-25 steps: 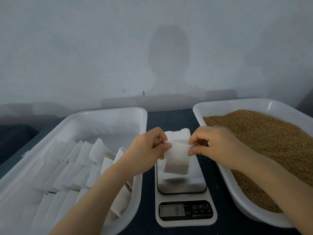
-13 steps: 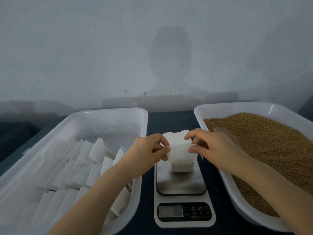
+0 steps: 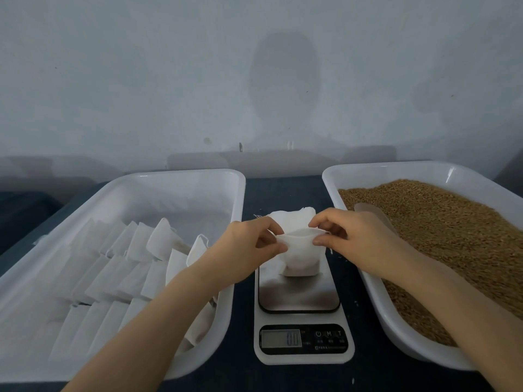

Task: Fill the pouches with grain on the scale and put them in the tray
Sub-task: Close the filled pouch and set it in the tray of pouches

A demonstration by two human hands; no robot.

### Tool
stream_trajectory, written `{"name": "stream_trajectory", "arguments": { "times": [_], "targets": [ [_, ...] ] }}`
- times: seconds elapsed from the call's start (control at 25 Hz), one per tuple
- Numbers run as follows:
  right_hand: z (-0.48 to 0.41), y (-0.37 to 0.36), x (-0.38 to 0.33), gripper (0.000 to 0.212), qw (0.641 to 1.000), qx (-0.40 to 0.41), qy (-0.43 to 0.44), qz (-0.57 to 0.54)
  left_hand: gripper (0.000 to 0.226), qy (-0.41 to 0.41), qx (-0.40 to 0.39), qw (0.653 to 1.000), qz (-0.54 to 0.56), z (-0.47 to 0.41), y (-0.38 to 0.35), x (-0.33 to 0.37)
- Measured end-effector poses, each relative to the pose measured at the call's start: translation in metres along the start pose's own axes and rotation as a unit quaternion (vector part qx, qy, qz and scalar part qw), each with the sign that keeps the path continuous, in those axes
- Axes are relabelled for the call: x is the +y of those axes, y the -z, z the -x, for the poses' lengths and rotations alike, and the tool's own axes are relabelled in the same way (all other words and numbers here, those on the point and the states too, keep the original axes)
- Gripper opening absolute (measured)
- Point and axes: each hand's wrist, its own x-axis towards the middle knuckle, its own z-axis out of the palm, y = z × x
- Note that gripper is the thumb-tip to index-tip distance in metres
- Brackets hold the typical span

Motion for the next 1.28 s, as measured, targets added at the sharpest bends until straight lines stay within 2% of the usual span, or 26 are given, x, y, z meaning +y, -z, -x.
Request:
{"name": "stream_trajectory", "arguments": {
  "times": [0.72,1.08,1.28],
  "targets": [
    [0.0004,0.0005,-0.0017,0.022,1.0,-0.005,-0.008,0.015,0.013,-0.005,-0.007,1.0,-0.016,-0.0009,-0.0001,0.0007],
    [0.0001,-0.0022,-0.0005,0.016,1.0,-0.023,-0.004,0.02,0.014,0.003,-0.008,0.999,-0.031,-0.0014,-0.0015,0.0016],
    [-0.0001,-0.009,-0.0015,0.01,0.999,-0.041,0.014,0.021,0.012,-0.01,-0.011,0.995,-0.096,-0.0018,-0.0076,0.0041]
  ]
}}
